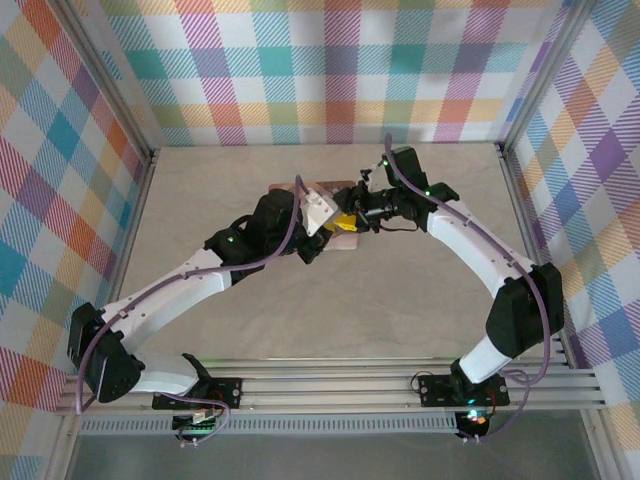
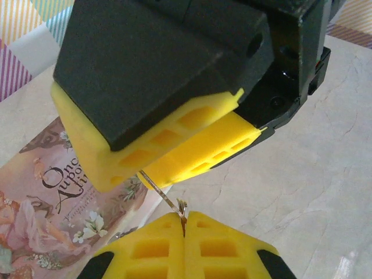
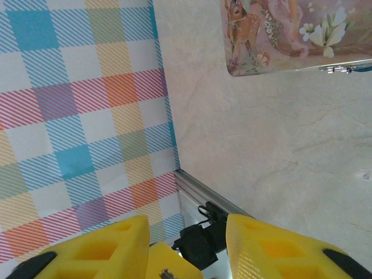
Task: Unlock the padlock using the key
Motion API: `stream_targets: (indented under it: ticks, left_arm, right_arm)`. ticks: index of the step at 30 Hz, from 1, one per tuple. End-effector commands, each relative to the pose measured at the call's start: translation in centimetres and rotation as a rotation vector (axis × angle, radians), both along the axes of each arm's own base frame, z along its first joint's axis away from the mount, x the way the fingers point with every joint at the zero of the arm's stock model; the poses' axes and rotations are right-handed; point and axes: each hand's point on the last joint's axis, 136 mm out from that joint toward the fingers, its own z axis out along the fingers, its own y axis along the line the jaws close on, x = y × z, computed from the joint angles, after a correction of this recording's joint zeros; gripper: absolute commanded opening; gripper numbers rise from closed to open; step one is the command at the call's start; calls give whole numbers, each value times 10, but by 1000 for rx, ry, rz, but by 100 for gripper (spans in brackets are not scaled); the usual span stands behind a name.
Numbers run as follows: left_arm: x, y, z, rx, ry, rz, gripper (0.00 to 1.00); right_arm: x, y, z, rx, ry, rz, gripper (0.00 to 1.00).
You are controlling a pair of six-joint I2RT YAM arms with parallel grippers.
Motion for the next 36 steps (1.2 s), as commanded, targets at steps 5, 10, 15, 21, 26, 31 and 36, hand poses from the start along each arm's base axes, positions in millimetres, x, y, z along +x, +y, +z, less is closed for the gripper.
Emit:
stream_targets:
  ticks: [5,10,15,21,26,31,36]
  left_arm:
    - [-1,3,2,43,-19,-35,0]
    - [-4,7,2,62,-27,-41,0]
    - [-6,12,2,84,-35,-42,0]
    - [-4,15,3,86,-26,-18,0]
    - [5,26,19,-87,66,103,23]
    - [18,45,44,-457,244,186,47]
    - [23,60,62,-702,373,221,55]
  right_arm:
    - [-14,3,2,-66,-26,58,35]
    - [-12,12,0,-58,-24,86,26]
    - [-10,17,3,-51,-34,106,10]
    - [-11,18,10,-43,-119,151,0]
    - [-1,14,32,-37,-288,182,0]
    - [19,2,55,25,-445,173,0]
    - [24,1,78,93,-597,229,0]
